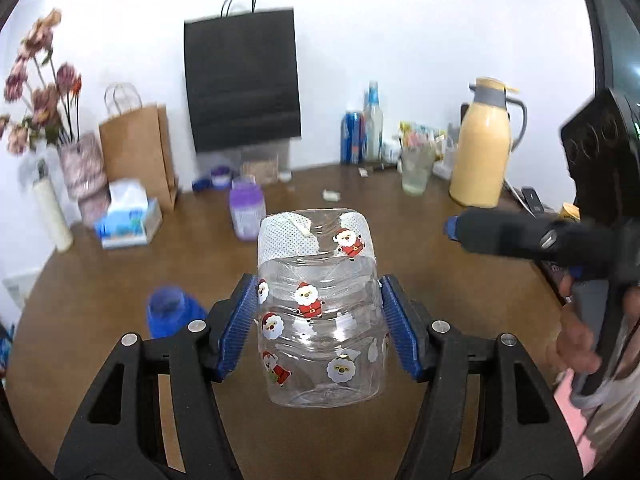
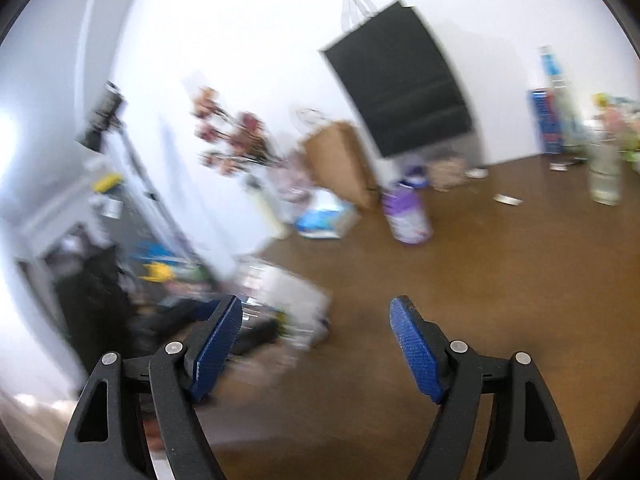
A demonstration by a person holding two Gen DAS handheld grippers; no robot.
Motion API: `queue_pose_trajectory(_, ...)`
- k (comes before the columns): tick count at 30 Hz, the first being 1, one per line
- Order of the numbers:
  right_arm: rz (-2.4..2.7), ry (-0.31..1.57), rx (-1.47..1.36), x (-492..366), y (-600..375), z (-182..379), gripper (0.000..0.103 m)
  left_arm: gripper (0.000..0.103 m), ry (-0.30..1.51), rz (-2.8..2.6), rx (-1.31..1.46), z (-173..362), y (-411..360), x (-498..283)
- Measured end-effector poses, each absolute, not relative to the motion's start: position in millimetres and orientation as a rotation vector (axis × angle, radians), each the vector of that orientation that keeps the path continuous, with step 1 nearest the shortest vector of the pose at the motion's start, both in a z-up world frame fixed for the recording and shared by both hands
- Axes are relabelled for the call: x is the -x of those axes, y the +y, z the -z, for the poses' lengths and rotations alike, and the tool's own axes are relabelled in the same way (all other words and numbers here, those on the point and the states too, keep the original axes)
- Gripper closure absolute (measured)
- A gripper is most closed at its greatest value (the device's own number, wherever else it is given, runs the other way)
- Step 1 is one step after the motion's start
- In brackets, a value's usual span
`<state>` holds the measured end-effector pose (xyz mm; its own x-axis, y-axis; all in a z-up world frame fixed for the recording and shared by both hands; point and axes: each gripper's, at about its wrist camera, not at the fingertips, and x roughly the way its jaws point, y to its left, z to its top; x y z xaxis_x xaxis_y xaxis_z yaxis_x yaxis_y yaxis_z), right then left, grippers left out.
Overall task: Flip cup upright
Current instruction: 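Rotate the jar upright with the left gripper while the right gripper releases it, then grasp the upright jar with the right gripper while the left gripper opens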
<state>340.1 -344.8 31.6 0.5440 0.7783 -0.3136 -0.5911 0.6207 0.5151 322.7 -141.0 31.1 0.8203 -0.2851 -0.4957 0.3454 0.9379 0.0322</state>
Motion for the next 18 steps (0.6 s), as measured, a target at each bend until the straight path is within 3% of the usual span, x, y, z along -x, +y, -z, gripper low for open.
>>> queue_pose_trajectory(7, -1.048, 0.670, -0.473, -412.6, -317.3, -52.7, 0.022, 0.045, 0.337, 0.364, -0.179, -61.5, -144.8, -354.2)
queue_pose_trajectory(10, -1.104, 0.744, -0.665, -451.1, -315.6, -42.7, 0.020, 0.046, 0.308, 0.338, -0.149, -63.5, -139.9, -368.2)
queue_pose_trajectory(16, -1.129, 0.830, -0.733, -498.3, -298.0, -21.6, 0.022, 0.046, 0.300, 0.374, -0.099, -65.7, -127.5, -392.1)
queue_pose_trajectory(17, -1.140, 0.833, -0.746, -503.7, -298.7, -20.3, 0.024, 0.046, 0.295, 0.385, -0.118, -65.0, -129.0, -394.8)
queue_pose_trajectory(18, -1.143, 0.814, -0.744, -506.0, -295.8, -19.7, 0.035, 0.045, 0.297, 0.384, -0.126, -63.6, -130.2, -396.8)
